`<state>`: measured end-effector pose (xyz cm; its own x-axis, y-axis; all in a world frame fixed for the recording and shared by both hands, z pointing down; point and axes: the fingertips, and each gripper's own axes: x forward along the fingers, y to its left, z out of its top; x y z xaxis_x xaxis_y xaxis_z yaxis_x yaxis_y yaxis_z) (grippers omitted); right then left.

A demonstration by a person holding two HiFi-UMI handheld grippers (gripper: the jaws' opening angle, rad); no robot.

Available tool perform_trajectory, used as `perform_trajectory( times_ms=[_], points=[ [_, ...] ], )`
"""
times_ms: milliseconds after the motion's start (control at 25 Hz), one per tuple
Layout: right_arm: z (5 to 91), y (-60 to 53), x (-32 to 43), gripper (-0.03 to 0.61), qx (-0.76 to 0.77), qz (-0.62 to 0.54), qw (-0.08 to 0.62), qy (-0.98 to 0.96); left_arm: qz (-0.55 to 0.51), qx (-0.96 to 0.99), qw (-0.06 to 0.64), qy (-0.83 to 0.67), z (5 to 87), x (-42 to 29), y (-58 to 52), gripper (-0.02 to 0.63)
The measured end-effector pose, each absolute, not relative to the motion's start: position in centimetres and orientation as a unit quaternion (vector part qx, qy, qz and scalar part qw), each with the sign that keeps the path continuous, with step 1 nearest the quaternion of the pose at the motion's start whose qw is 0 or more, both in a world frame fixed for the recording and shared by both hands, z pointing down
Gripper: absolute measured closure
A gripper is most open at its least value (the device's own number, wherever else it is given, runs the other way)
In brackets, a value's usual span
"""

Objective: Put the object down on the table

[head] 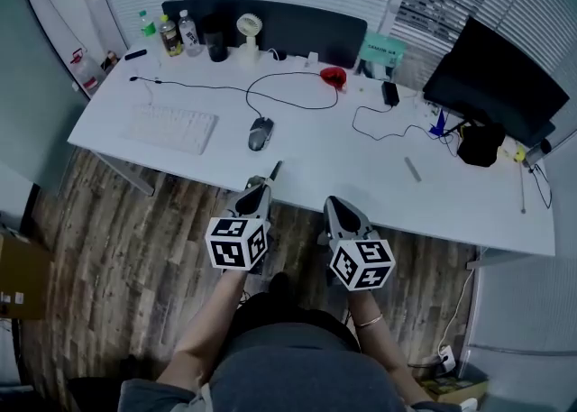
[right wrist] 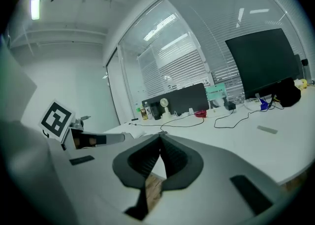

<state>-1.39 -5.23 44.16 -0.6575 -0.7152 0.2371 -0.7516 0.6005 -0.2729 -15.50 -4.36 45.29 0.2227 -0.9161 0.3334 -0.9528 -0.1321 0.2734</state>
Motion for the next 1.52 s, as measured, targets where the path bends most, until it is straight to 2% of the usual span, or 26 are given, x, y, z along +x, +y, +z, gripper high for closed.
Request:
perform_trajectory(
  times_ms=[360,1520],
  points=[
    [44.3,-8.7,-2.8,0.577,0.423,0.181,0.062,-0.886,0.047,0.761,0.225,-0.606,45.5,-16.7,-9.1,0.588],
    [45.2,-22.5,2.6,0.577,0.464,0.194,0.057,-0.862,0.062,0.765,0.251,-0.590,47.4,-12.2,-27.9,0.588]
  ],
)
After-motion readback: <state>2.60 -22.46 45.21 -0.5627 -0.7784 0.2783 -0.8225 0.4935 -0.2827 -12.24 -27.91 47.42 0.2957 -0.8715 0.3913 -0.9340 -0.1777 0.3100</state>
